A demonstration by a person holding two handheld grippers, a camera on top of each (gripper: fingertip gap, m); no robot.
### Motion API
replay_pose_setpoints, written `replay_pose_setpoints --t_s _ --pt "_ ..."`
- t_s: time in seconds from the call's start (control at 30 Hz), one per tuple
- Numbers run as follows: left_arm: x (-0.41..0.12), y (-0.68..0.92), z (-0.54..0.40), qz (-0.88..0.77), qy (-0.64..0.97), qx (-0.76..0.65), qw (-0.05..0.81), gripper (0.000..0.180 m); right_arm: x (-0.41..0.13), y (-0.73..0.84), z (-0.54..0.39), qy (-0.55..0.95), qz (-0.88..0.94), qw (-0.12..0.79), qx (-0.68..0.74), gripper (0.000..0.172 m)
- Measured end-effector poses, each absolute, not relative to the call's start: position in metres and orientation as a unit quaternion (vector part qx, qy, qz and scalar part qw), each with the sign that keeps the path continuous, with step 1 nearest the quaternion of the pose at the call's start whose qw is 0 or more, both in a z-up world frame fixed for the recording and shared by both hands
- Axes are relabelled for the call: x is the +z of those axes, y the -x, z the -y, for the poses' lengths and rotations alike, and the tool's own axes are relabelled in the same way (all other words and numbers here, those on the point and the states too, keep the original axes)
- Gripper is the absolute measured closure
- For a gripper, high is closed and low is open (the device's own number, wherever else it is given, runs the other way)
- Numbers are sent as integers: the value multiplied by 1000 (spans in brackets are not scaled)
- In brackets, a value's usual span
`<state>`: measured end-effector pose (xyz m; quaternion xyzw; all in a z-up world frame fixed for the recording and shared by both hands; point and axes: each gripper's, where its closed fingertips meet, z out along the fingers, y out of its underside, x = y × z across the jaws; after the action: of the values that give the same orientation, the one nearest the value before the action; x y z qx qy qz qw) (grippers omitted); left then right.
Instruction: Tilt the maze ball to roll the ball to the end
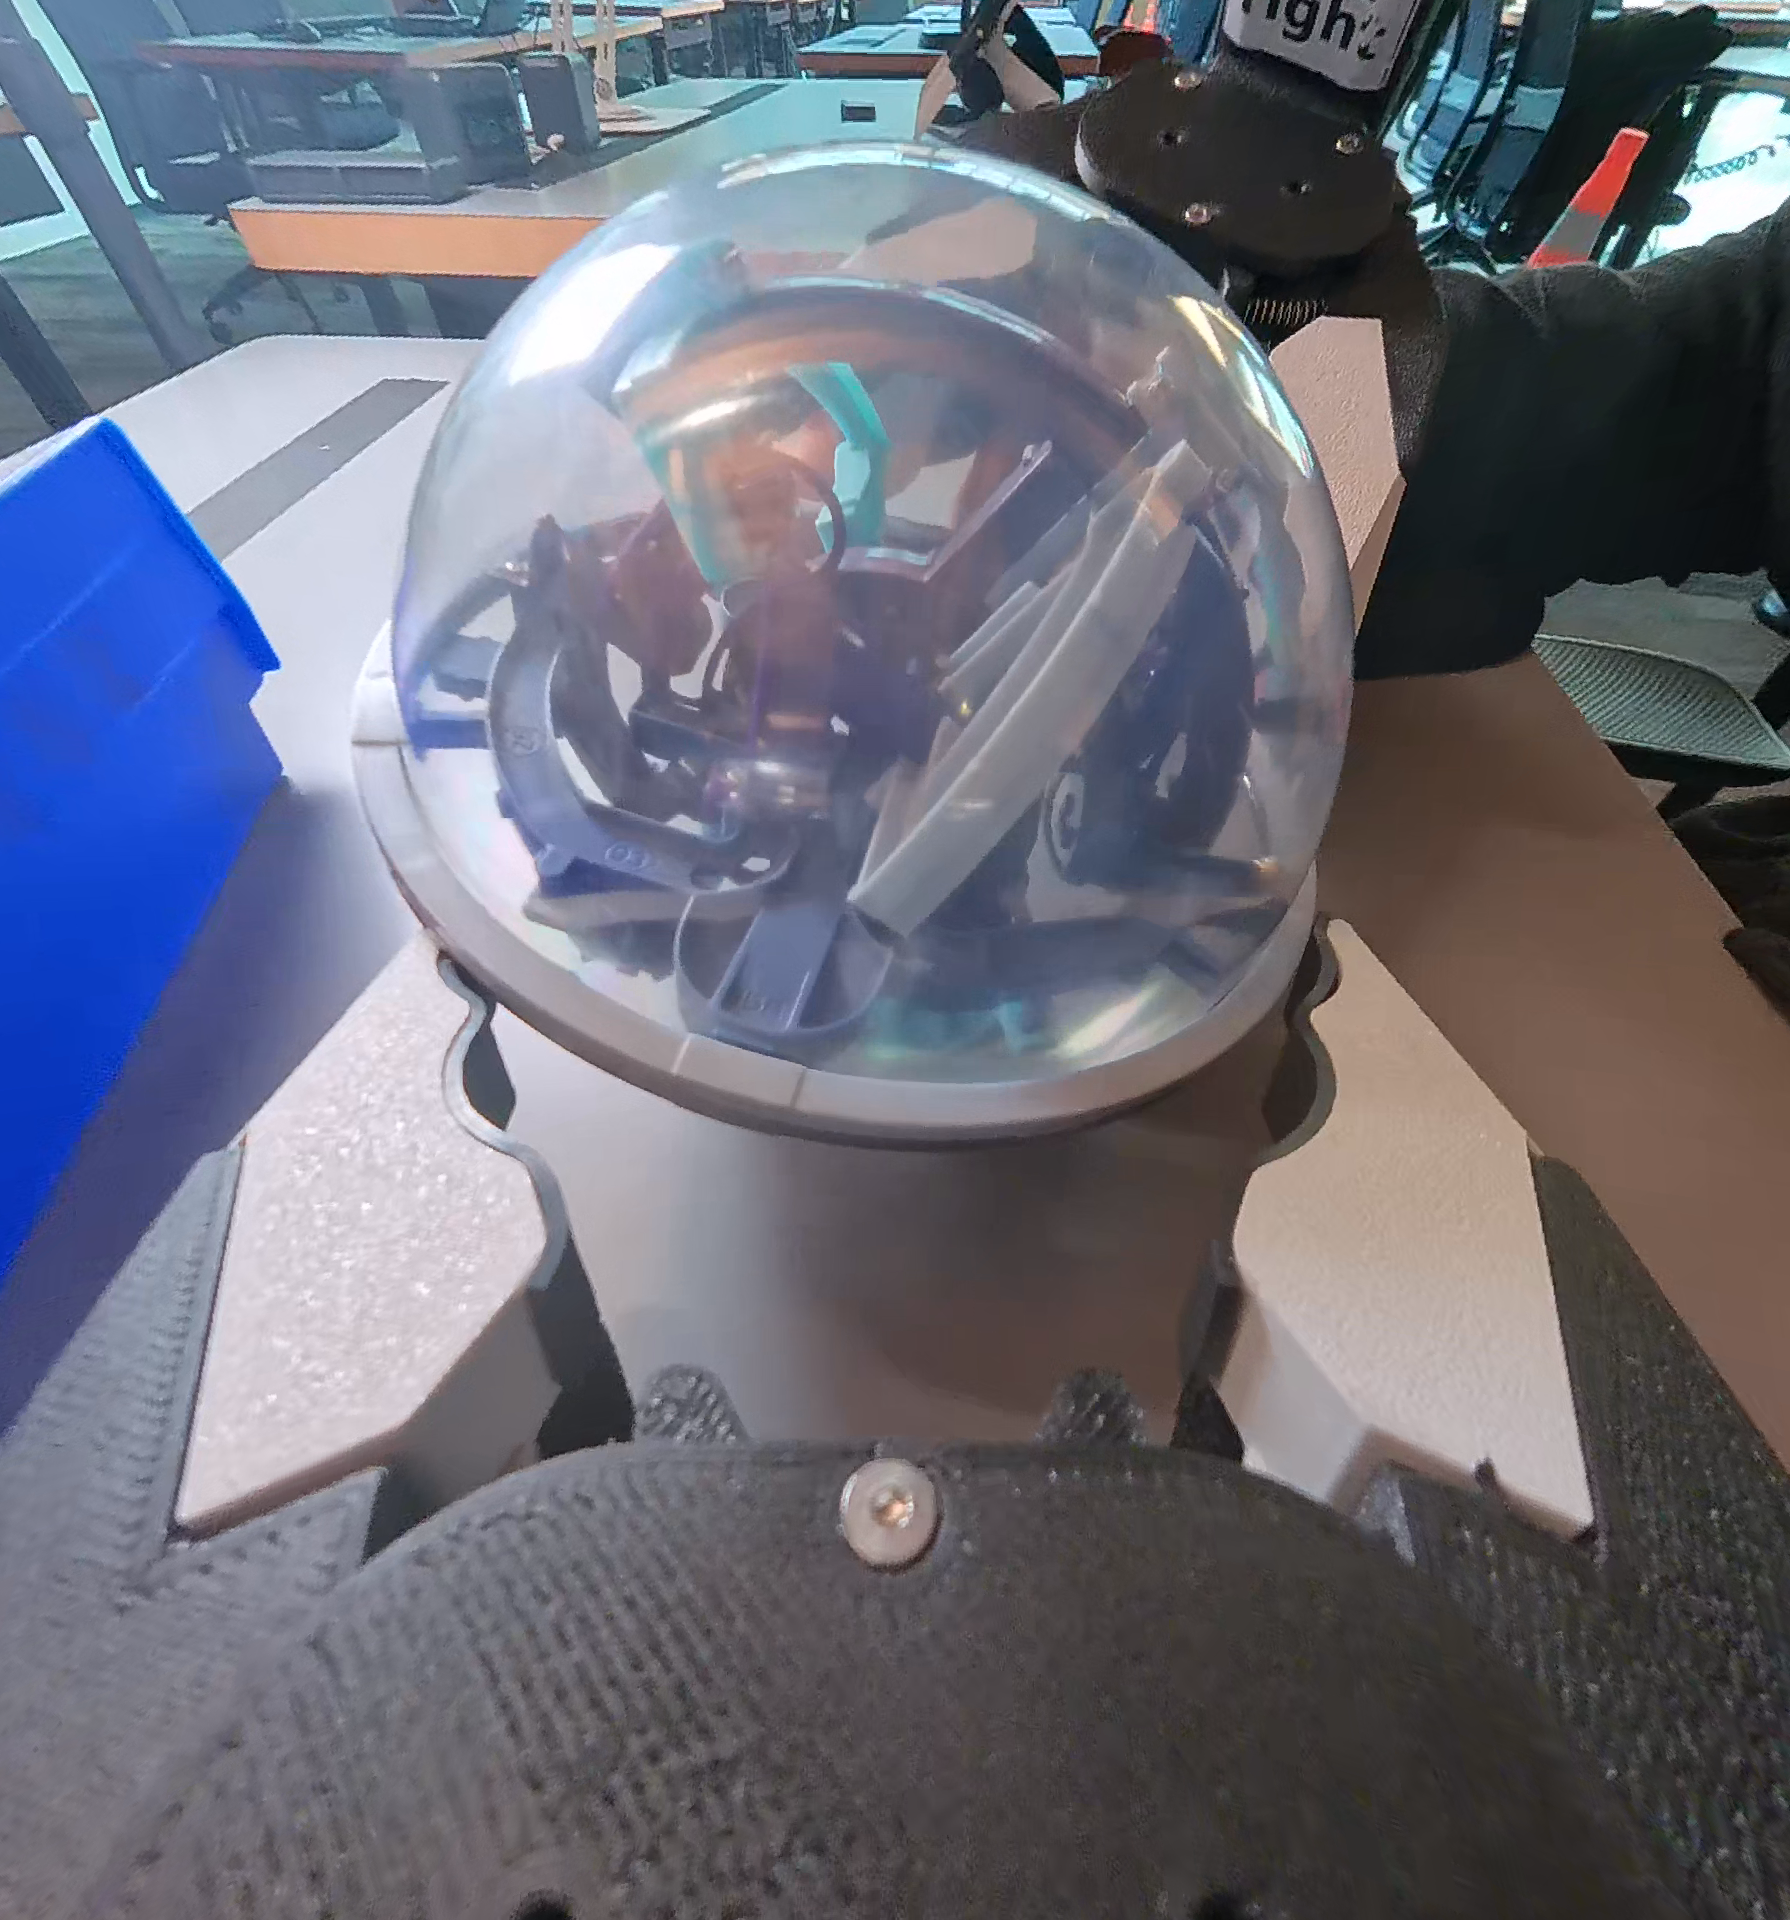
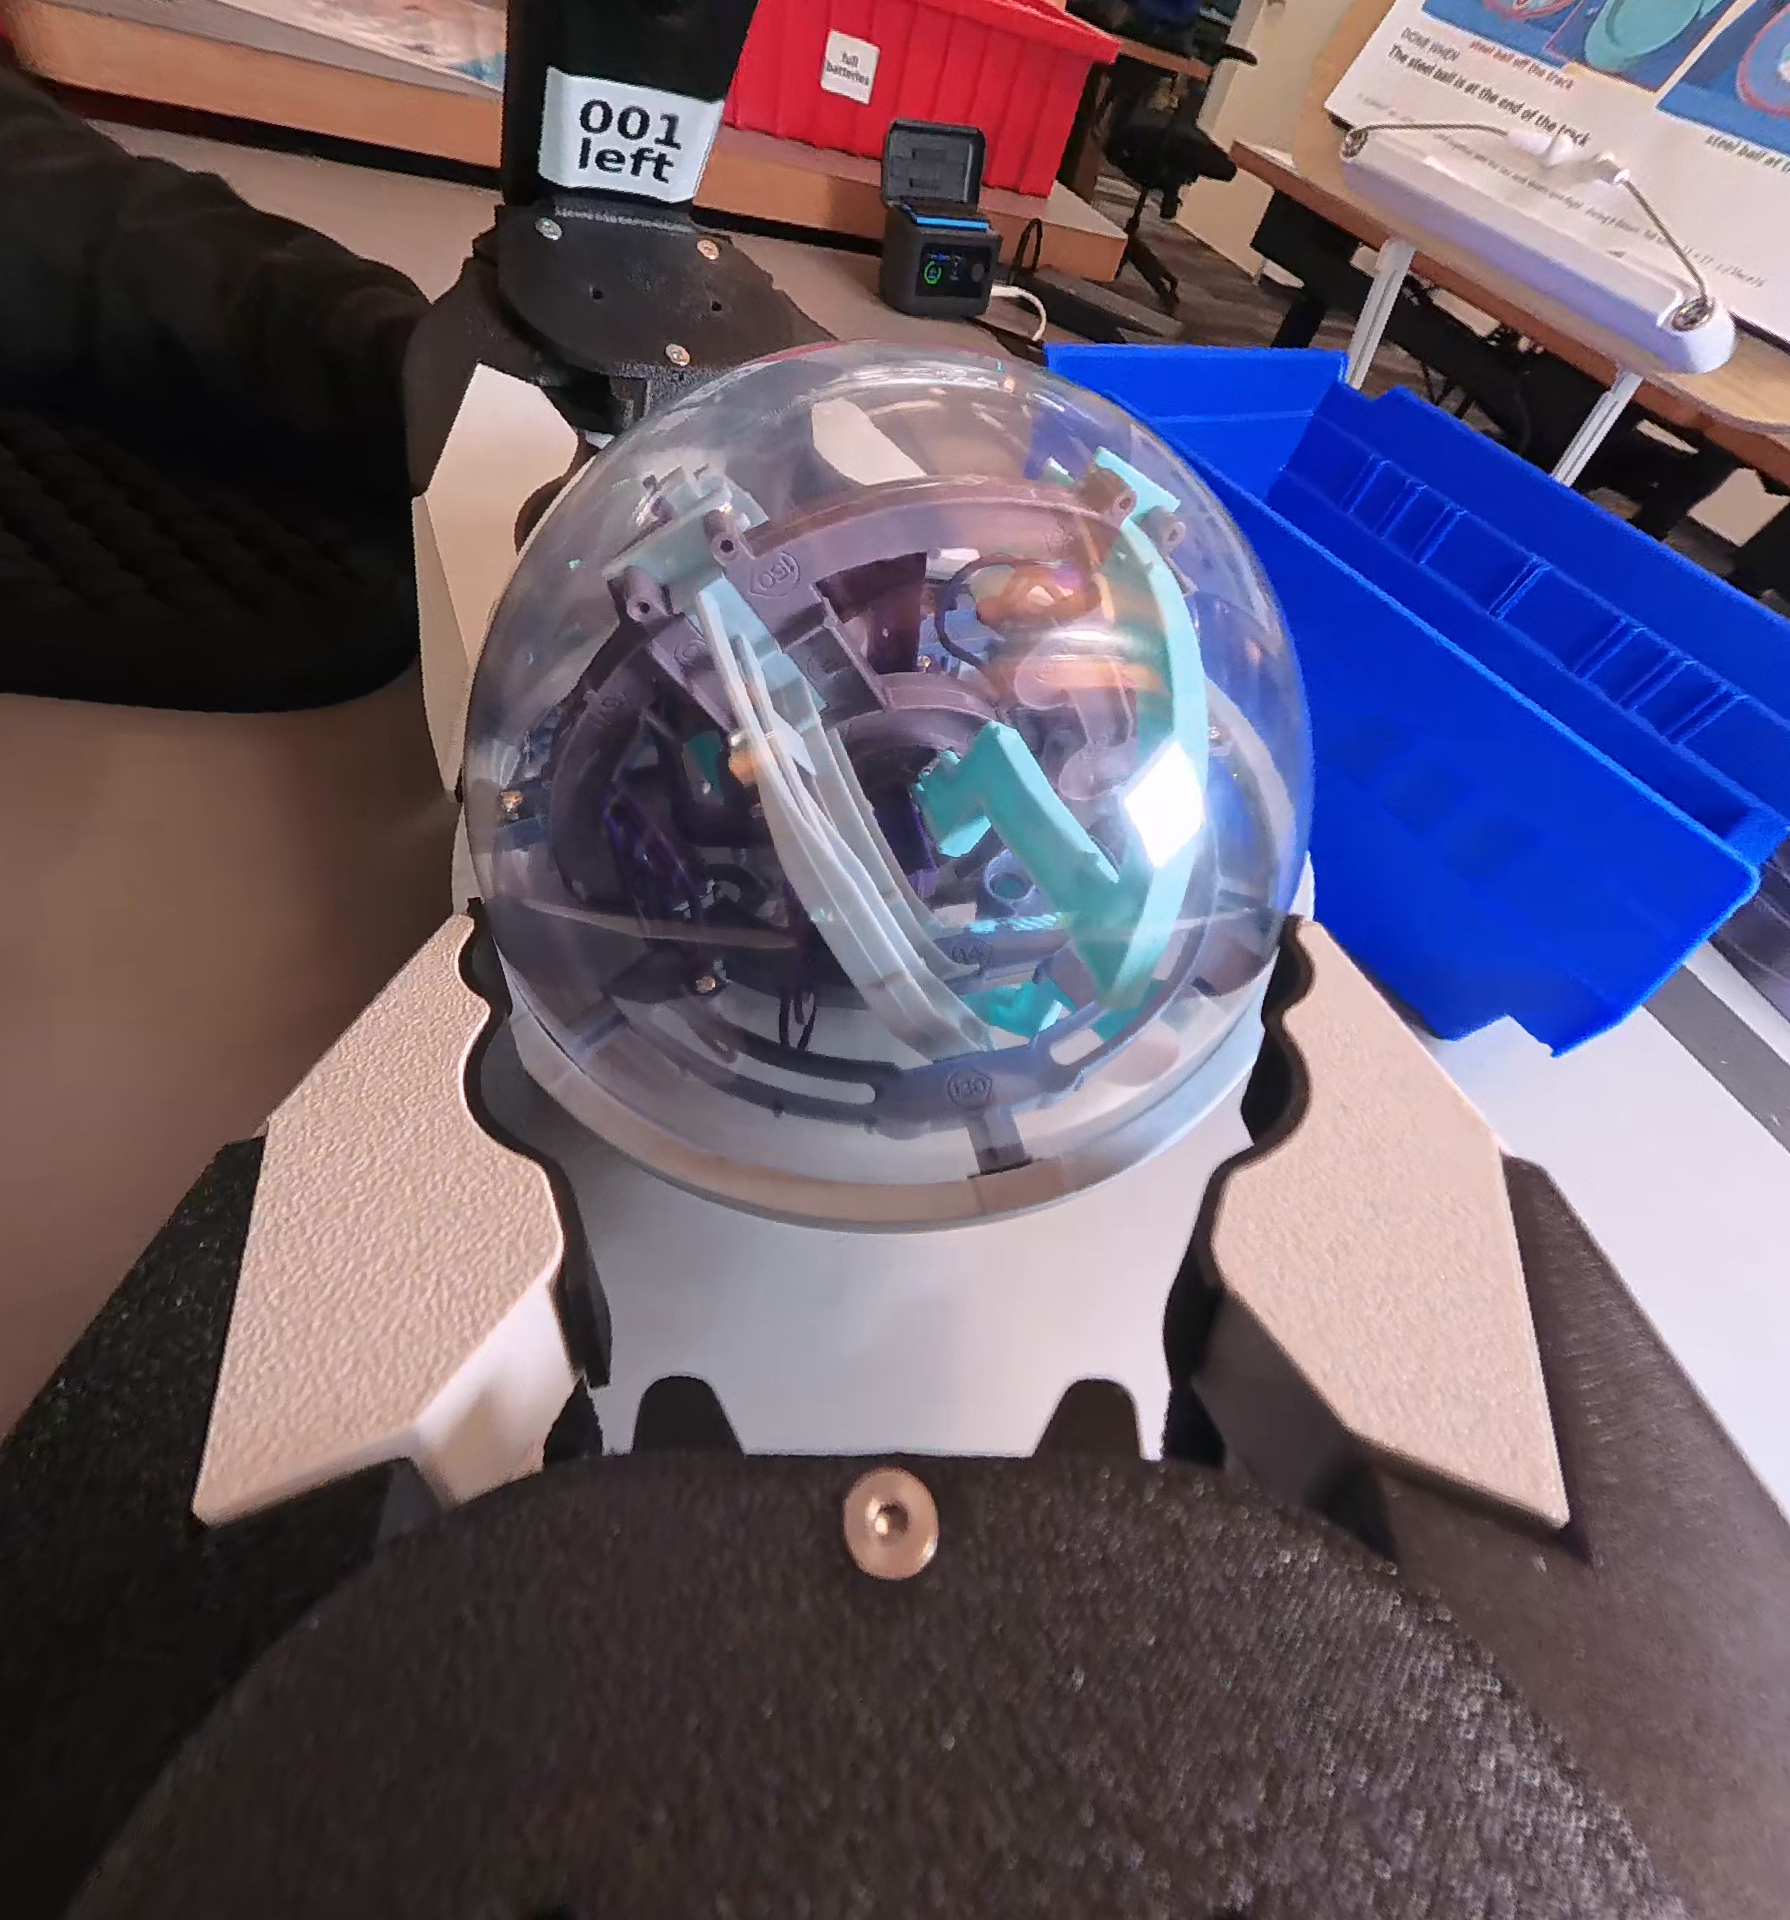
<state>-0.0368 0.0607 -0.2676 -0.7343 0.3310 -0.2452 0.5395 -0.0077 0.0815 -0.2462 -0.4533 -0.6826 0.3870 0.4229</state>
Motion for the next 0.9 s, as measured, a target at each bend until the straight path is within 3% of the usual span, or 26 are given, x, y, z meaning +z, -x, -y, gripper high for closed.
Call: replay_pose_setpoints --t_s 0.9 --pt "-254 38 -58 -290 736 -248 559 32 -252 13 -80 476 642 386 461 30"
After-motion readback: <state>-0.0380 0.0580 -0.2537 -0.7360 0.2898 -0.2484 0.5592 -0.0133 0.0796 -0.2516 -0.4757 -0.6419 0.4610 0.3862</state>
